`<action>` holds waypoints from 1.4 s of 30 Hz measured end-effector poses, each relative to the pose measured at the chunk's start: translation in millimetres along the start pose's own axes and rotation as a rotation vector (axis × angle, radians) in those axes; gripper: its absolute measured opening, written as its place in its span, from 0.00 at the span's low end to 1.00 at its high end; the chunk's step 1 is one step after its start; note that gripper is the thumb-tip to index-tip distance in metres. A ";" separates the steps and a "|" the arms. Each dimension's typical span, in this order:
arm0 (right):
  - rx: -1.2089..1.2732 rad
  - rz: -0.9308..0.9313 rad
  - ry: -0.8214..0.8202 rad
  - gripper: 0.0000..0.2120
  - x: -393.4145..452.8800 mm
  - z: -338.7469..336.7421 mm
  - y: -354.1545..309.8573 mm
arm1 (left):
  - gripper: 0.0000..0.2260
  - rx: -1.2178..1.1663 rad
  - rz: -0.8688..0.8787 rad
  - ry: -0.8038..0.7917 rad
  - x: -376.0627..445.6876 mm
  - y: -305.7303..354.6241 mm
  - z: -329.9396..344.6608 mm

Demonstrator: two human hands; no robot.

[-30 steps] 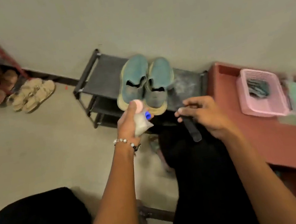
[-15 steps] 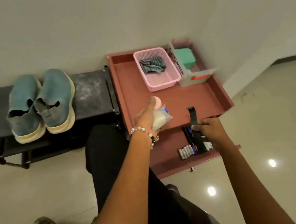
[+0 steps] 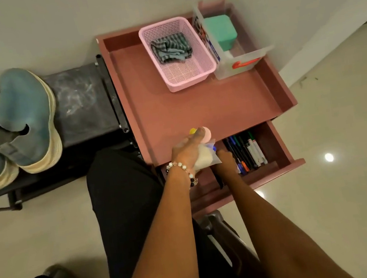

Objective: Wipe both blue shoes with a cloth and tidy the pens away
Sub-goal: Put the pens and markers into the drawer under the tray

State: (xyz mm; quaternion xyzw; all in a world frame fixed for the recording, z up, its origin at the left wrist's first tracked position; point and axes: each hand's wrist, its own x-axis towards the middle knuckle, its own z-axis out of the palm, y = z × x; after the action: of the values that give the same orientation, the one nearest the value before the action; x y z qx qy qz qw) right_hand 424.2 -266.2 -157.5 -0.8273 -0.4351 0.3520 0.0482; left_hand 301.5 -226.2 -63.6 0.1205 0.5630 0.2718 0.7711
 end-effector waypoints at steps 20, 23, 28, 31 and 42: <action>0.617 0.183 0.263 0.09 -5.8 -24.8 14.7 | 0.06 0.108 0.050 0.061 5.1 7.5 -7.5; 1.024 0.068 0.141 0.12 -45.8 -60.8 5.2 | 0.09 0.201 0.057 0.028 1.8 2.9 -6.1; 0.896 -0.183 -0.180 0.18 -78.5 -79.3 -5.8 | 0.10 0.512 -0.021 -0.063 0.6 -10.5 -4.6; 0.860 -0.140 -0.163 0.16 -77.7 -73.9 1.3 | 0.18 0.735 -0.055 -0.103 -2.0 -12.6 -6.7; 0.280 0.080 -0.169 0.11 -16.8 17.3 12.6 | 0.11 0.462 0.217 0.136 9.4 1.4 -16.5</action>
State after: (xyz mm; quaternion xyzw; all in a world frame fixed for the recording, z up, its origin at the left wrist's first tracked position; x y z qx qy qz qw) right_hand 415.7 -290.6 -166.2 -0.7967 -0.3511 0.4790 0.1121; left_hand 287.7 -221.8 -76.0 0.3345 0.6445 0.2246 0.6499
